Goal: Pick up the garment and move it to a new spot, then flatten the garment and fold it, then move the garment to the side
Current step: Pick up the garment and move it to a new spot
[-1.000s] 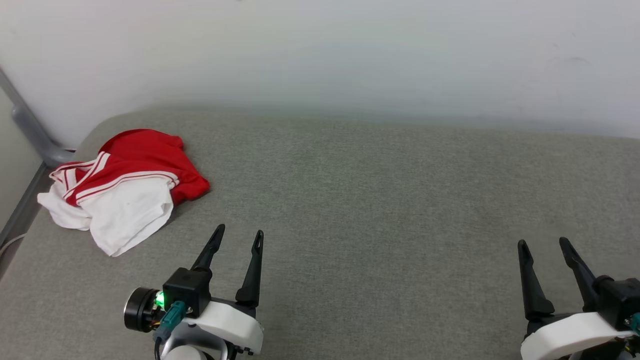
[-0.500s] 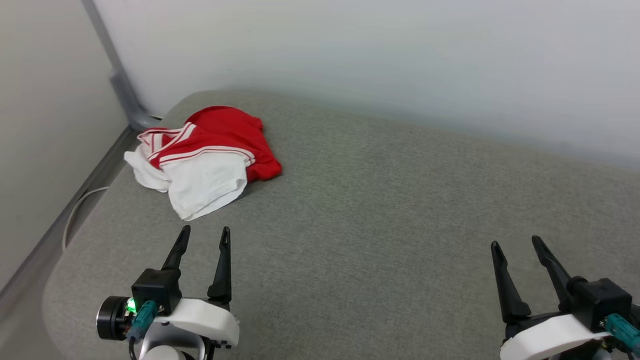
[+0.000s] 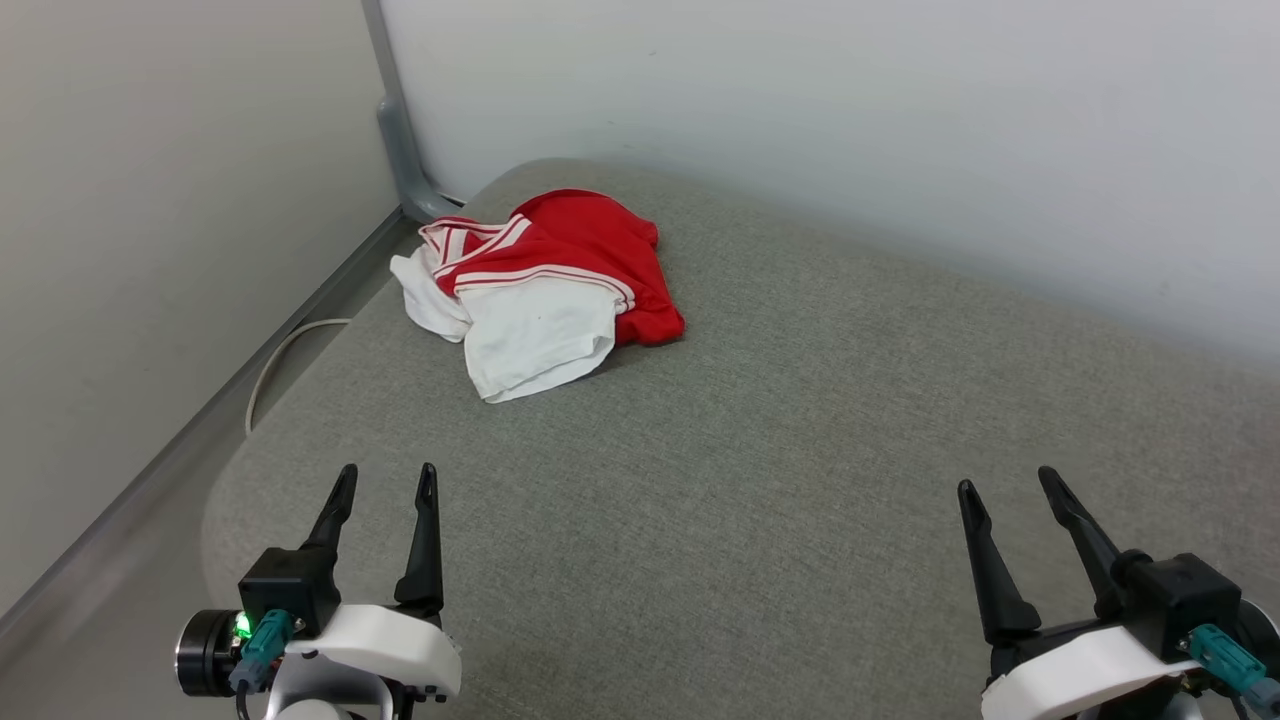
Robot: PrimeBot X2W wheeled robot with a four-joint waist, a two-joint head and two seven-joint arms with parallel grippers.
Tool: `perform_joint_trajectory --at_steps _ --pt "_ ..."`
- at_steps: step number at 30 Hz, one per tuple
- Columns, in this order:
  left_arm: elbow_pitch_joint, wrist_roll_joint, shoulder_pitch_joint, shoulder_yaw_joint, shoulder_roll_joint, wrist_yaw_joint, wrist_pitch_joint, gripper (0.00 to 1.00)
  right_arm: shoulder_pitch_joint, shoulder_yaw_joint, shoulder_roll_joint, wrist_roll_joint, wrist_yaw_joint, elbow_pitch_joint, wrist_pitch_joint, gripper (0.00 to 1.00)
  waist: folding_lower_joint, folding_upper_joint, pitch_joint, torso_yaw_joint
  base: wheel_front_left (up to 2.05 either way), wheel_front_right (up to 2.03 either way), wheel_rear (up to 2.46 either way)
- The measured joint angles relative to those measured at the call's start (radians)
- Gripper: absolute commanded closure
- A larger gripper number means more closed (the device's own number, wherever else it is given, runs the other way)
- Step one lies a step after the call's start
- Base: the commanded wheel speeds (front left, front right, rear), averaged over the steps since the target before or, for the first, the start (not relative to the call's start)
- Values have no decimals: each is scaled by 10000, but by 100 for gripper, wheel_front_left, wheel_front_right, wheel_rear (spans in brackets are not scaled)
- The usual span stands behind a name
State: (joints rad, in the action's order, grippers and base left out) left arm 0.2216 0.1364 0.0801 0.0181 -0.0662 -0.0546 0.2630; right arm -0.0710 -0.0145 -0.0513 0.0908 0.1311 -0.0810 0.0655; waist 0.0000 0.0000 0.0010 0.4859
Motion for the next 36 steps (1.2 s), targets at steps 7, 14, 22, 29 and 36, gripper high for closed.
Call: perform_joint_trajectory --at_steps 7,14,22,29,36 --pt "36 0 9 -128 54 -138 0 0 4 15 0 35 0 63 15 0 0 0 20 321 0 0 0" --pt "219 199 431 -242 63 -324 0 0 208 36 0 -46 0 -44 -128 0 -1 0 309 165 0 0 0" --pt "1484 892 2388 -387 -439 -604 -115 0 1085 77 4 -280 0 -518 -403 0 0 0 1282 -490 0 0 0" --pt "2899 1361 4830 -117 -1668 -732 -1101 0 1784 61 6 -474 -2 -761 -529 0 1 0 2415 -1437 0 0 0" --pt "4088 2807 6727 855 -3175 -748 -3085 0 2420 -38 6 -247 0 -786 -401 0 1 0 3508 -2524 0 0 0"
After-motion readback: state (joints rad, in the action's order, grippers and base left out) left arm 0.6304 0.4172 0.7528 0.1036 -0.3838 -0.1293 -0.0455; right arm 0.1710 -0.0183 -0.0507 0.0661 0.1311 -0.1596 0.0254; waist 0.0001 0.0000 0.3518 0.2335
